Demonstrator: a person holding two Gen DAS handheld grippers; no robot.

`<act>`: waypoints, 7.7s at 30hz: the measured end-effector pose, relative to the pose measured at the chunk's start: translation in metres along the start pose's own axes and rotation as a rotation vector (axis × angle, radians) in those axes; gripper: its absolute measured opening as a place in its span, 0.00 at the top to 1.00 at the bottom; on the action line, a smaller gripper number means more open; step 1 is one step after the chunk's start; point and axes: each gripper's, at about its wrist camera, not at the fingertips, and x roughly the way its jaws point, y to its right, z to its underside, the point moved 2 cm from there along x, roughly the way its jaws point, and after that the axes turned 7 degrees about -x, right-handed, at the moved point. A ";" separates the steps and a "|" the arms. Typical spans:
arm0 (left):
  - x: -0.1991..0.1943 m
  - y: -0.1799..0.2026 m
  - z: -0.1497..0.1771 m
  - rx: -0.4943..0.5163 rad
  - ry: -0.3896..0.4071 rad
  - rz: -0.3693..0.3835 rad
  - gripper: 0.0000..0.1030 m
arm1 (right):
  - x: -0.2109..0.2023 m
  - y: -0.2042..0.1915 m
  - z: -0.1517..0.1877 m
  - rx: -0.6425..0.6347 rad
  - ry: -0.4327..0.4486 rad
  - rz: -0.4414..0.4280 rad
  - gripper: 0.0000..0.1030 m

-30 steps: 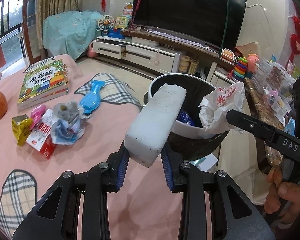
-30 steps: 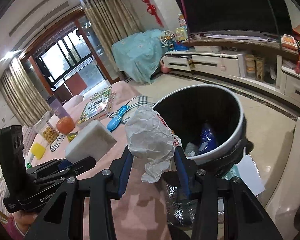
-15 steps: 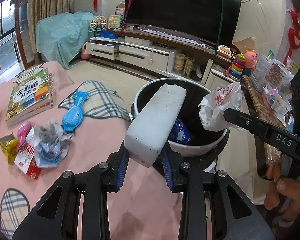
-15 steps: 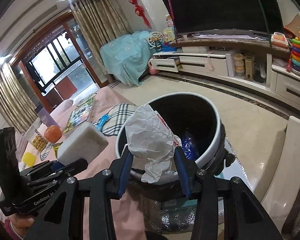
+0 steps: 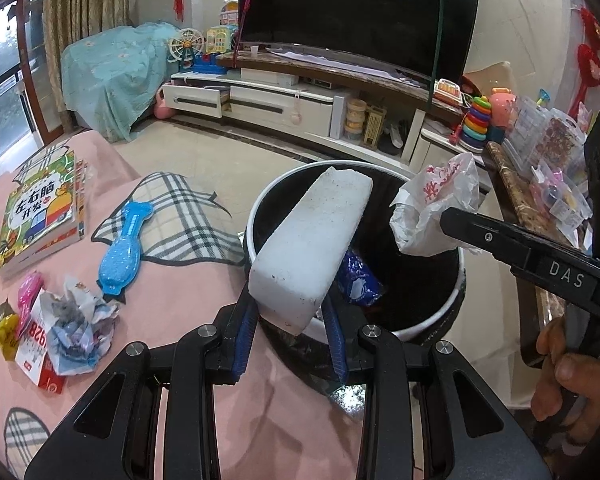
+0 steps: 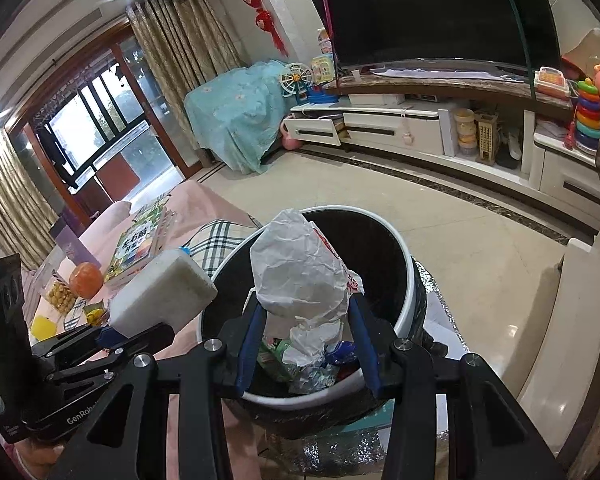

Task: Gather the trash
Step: 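Lower the foam block and plastic bag into the bin and open both tools, then move both open tools back over the table toward the remaining trash, then grasp the yellow snack bag with the left tool while the right tool grasps the crumpled wrapper, then carry the yellow snack bag and crumpled wrapper over the bin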

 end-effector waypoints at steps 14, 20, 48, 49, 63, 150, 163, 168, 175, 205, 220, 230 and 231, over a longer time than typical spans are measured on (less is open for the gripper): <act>0.021 0.010 -0.011 0.012 -0.030 0.001 0.70 | 0.015 0.011 -0.006 0.005 -0.038 0.011 0.58; 0.026 0.015 -0.014 0.030 -0.036 -0.003 0.69 | 0.018 0.016 -0.007 0.025 -0.044 0.003 0.58; -0.027 -0.052 0.040 -0.161 0.018 -0.020 0.37 | -0.008 -0.011 0.013 0.071 0.003 -0.046 0.21; -0.032 -0.058 0.045 -0.173 0.021 -0.023 0.37 | -0.009 -0.016 0.016 0.069 0.006 -0.052 0.21; -0.081 -0.135 0.101 -0.309 0.060 -0.098 0.37 | -0.007 -0.102 0.045 -0.016 -0.016 -0.165 0.09; -0.118 -0.263 0.132 -0.529 0.107 -0.109 0.81 | 0.074 -0.201 0.058 -0.131 -0.186 -0.317 0.66; -0.118 -0.236 0.142 -0.509 0.089 -0.072 0.81 | 0.096 -0.198 0.066 -0.108 -0.157 -0.212 0.55; -0.114 -0.218 0.139 -0.479 0.082 -0.051 0.81 | 0.078 -0.192 0.065 -0.129 -0.135 -0.239 0.83; -0.113 -0.194 0.130 -0.435 0.082 -0.037 0.81 | 0.054 -0.180 0.064 -0.125 -0.110 -0.271 0.90; -0.092 -0.095 0.087 -0.224 0.078 0.011 0.81 | -0.019 -0.101 0.051 -0.030 0.010 -0.239 0.90; -0.079 -0.044 0.065 -0.151 0.078 0.045 0.81 | -0.035 -0.062 0.041 0.011 0.052 -0.200 0.90; -0.075 -0.024 0.054 -0.122 0.084 0.056 0.81 | -0.040 -0.043 0.034 0.033 0.071 -0.174 0.90; -0.074 -0.023 0.053 -0.119 0.084 0.056 0.81 | -0.040 -0.042 0.033 0.033 0.073 -0.173 0.90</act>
